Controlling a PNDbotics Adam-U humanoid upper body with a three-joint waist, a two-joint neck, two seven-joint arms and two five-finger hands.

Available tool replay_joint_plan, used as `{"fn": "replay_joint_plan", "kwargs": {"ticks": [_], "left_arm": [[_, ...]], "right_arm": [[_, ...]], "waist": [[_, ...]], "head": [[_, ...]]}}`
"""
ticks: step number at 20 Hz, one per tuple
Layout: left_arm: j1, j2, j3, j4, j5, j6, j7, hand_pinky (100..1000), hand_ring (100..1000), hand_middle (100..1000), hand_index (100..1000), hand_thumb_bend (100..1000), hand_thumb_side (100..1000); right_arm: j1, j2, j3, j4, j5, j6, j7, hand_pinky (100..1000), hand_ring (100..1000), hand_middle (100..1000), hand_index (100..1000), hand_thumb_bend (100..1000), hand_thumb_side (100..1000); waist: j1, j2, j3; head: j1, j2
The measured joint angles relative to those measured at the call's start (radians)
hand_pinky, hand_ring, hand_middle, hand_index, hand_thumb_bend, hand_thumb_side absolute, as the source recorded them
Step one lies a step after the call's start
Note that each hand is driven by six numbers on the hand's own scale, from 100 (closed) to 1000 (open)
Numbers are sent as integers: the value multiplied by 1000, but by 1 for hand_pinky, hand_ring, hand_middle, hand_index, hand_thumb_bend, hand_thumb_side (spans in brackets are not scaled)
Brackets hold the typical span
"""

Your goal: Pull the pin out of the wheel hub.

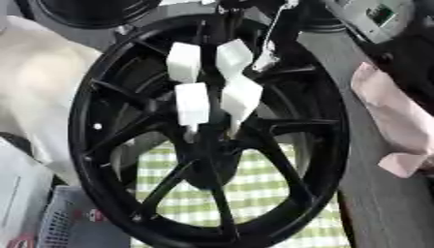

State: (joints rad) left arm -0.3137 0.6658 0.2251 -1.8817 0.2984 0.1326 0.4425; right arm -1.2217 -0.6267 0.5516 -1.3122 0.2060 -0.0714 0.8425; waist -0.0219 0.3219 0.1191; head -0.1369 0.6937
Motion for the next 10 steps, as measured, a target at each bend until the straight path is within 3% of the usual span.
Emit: {"fn": "replay_joint_plan", "kwargs": {"ticks": [10], "left_arm": [[-2, -7, 1, 3, 0, 0, 8, 758, 776, 698, 824, 900, 636]], "right_arm": [[5, 8, 8, 9, -10, 13, -14, 809, 695, 558, 670, 460, 136]], "waist": [[-6, 6, 5]], "head": [[3, 8]]}}
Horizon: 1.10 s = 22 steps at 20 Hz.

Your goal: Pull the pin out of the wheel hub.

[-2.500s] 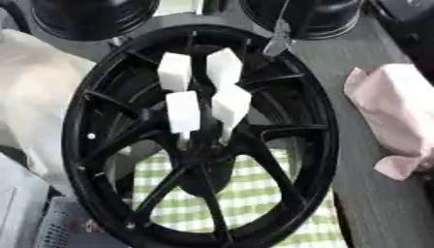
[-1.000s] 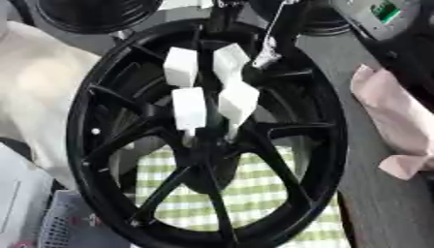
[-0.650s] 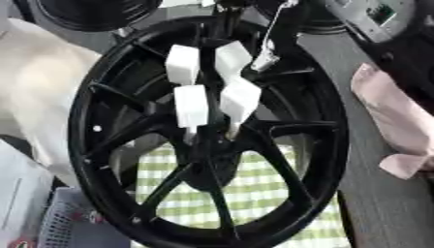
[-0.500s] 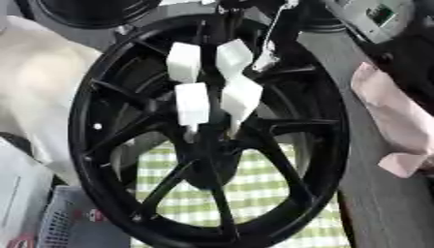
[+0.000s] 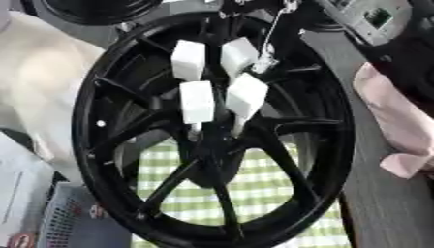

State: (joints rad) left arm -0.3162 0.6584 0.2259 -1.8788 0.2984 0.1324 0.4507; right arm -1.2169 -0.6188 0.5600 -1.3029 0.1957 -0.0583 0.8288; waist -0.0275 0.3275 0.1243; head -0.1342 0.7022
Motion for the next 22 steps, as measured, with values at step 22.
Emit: {"fn": "replay_joint_plan", "kwargs": {"ticks": [22], "left_arm": [[-1, 0, 6, 1, -8, -1, 8, 760, 776, 693, 816, 899, 637]], "right_arm": [[-20, -9, -71, 42, -64, 0, -31, 792, 614, 460, 555, 349, 100]], "waist": [[-2, 1, -15]], "head": [[-1, 9]]}}
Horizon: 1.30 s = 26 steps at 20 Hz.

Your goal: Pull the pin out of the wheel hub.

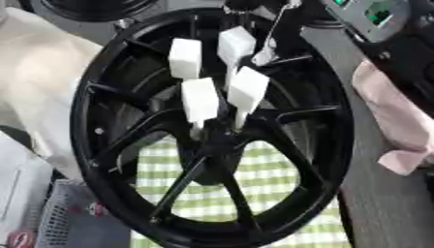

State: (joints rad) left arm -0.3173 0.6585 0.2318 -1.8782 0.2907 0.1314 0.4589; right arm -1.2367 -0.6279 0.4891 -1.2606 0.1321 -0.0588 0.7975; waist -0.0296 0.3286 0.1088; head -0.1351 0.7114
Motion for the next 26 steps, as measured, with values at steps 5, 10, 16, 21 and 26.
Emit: {"fn": "replay_joint_plan", "kwargs": {"ticks": [5, 10, 16, 21, 26], "left_arm": [[1, 1, 1, 0, -1, -1, 3, 760, 776, 694, 817, 899, 638], [1, 1, 6, 1, -1, -2, 6, 760, 776, 694, 817, 900, 638], [11, 5, 11, 3, -10, -3, 14, 760, 776, 694, 817, 901, 640], [34, 12, 28, 5, -18, -6, 31, 760, 775, 694, 817, 902, 640], [54, 19, 44, 5, -22, -9, 47, 760, 775, 693, 817, 903, 640]], "right_arm": [[-16, -36, -80, -27, -32, 32, -37, 794, 607, 448, 545, 356, 100], [-16, -65, -148, -48, -72, 53, -100, 792, 601, 443, 541, 364, 100], [6, -128, -198, -88, -91, 55, -148, 792, 601, 442, 541, 382, 100], [163, -284, -302, -130, -126, 55, -227, 794, 600, 444, 544, 385, 100], [455, -446, -472, -157, -207, 45, -385, 792, 600, 449, 548, 373, 100]], "waist": [[2, -1, -8], [4, -1, -15], [5, -4, -33], [2, -8, -55], [13, -8, -65]], "head": [[-4, 1], [0, 1], [12, 9], [32, 13], [55, 13]]}}
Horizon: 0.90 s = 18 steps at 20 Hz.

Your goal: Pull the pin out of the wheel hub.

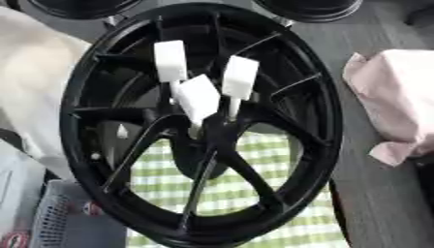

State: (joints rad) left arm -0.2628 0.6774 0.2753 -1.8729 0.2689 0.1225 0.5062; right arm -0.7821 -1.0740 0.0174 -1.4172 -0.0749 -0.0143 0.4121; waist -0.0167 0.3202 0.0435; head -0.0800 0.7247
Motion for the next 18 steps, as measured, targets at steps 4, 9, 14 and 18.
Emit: {"fn": "replay_joint_plan", "kwargs": {"ticks": [4, 9, 14, 18], "left_arm": [[15, 0, 12, 0, -2, -3, 13, 760, 774, 693, 818, 904, 640], [19, -1, 17, 0, -2, -5, 21, 761, 774, 693, 818, 903, 641], [21, -1, 18, 1, -2, -6, 23, 761, 774, 693, 819, 905, 641], [24, -1, 18, 5, -2, -7, 24, 760, 774, 693, 820, 904, 642]], "right_arm": [[214, -48, -126, -6, -44, -22, -129, 793, 611, 463, 567, 362, 100], [377, -33, -215, -38, 41, -21, -210, 835, 772, 742, 781, 515, 235], [438, 9, -246, -64, 197, 11, -204, 884, 892, 901, 905, 571, 330], [448, 25, -258, -69, 232, 12, -192, 883, 890, 898, 906, 608, 358]], "waist": [[19, 0, -9], [40, 0, -17], [51, -8, -21], [52, -12, -24]], "head": [[18, 0], [38, 0], [48, 0], [52, 3]]}}
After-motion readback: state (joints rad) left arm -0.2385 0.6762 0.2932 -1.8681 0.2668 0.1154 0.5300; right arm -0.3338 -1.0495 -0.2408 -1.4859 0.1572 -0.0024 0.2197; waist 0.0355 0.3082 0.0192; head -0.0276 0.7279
